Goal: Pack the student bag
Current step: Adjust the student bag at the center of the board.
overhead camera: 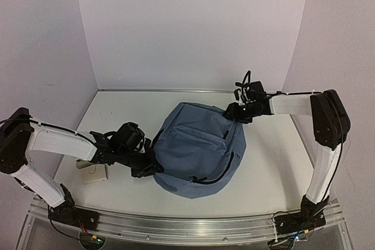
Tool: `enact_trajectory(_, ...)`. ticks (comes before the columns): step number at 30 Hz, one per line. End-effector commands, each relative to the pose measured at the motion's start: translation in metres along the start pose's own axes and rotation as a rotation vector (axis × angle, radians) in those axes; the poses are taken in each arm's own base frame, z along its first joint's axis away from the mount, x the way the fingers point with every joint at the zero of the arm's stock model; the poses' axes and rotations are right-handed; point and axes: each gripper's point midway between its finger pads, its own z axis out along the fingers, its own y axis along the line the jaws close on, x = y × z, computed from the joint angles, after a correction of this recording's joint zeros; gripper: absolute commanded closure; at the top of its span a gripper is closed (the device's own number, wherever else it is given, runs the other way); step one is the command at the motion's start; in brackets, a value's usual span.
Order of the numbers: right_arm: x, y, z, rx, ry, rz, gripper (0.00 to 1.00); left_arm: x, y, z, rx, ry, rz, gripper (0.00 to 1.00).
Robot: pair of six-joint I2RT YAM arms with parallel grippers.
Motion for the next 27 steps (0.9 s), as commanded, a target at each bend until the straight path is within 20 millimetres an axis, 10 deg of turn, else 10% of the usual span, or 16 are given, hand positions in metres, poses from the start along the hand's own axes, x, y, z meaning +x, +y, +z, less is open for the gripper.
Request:
enact_trajectory(1,0.016,0.024,-0.014,-0.124,0.039,-0.016,0.6,-0.01,0.014,0.004,-0.047,-0.027,-0.006,0.99)
enact_trajectory(6,0.032,0.021,-0.025,-0.114,0.053,0.039,0.99,-0.038,0.022,-0.01,-0.052,-0.065,0.002,1.0)
enact_trajectory(13,0.074,0.021,-0.075,-0.049,0.024,0.169,1.0,-0.112,0.023,-0.038,-0.097,-0.189,0.098,1.0)
enact_trajectory(21,0.172,0.079,-0.123,-0.125,0.095,0.269,1.0,-0.199,0.011,-0.039,-0.101,-0.283,0.209,1.0)
enact_trajectory(27,0.205,0.115,-0.151,-0.229,0.135,0.29,1.0,-0.239,-0.028,-0.025,0.03,-0.251,0.302,1.0)
